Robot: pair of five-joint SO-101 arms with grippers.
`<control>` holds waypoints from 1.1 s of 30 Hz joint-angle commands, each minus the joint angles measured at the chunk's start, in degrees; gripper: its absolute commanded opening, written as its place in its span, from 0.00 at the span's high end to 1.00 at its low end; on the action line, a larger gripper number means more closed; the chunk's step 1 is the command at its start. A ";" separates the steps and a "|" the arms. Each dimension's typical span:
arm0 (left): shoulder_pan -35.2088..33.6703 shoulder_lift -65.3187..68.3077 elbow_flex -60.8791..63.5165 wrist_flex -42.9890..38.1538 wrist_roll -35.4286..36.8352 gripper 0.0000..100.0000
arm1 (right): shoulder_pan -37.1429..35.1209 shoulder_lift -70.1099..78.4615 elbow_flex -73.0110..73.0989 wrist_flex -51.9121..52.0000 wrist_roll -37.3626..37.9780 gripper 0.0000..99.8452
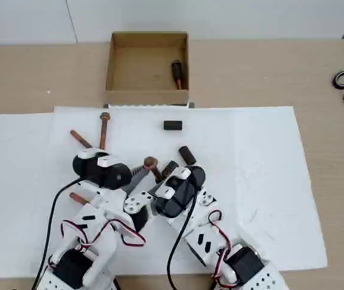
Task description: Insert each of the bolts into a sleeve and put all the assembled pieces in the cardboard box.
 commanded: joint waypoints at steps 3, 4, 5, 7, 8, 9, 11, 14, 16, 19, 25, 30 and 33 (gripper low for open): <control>-1.67 -0.53 -5.49 2.81 -1.32 0.79 | -0.04 -0.57 -1.14 -1.27 0.88 1.00; -1.67 -0.53 -5.49 3.25 -1.32 0.79 | -0.04 -0.57 -1.23 -1.27 0.97 1.00; -1.67 -0.53 -5.41 3.69 -1.32 0.79 | -0.04 -0.57 -1.23 -1.27 0.97 1.00; -1.58 -0.53 -5.41 4.84 -1.14 0.79 | -0.04 -0.57 -1.23 -1.27 0.97 1.00; -1.58 -0.53 -5.41 5.01 -1.14 0.79 | -0.04 -0.57 -1.23 -1.27 0.97 1.00; -1.67 -0.53 -5.41 5.01 -1.14 0.79 | -0.04 -0.57 -1.23 -1.27 0.97 1.00; -2.02 -0.70 -5.76 4.75 -1.14 0.79 | -0.04 -0.57 -1.23 -1.27 0.97 1.00; -2.29 -0.70 -7.16 3.43 -1.23 0.84 | -0.04 -0.57 -1.23 -1.19 0.97 1.00; -3.96 -0.70 -8.31 2.02 -1.41 0.95 | 0.04 -0.66 -1.23 -1.19 0.97 1.00; -7.65 -0.70 -8.66 0.79 -3.43 0.98 | 0.22 -0.66 -1.41 -1.19 0.97 1.00; -14.68 -0.62 -3.47 3.69 -11.69 0.99 | 5.14 -0.31 -2.55 -0.66 0.70 1.00; -17.23 -0.62 1.89 4.75 -11.96 0.99 | 7.52 0.04 -12.13 7.69 -1.05 1.00; -18.81 -0.62 3.56 4.75 -12.04 0.99 | 9.27 4.18 -19.08 9.63 -1.58 1.00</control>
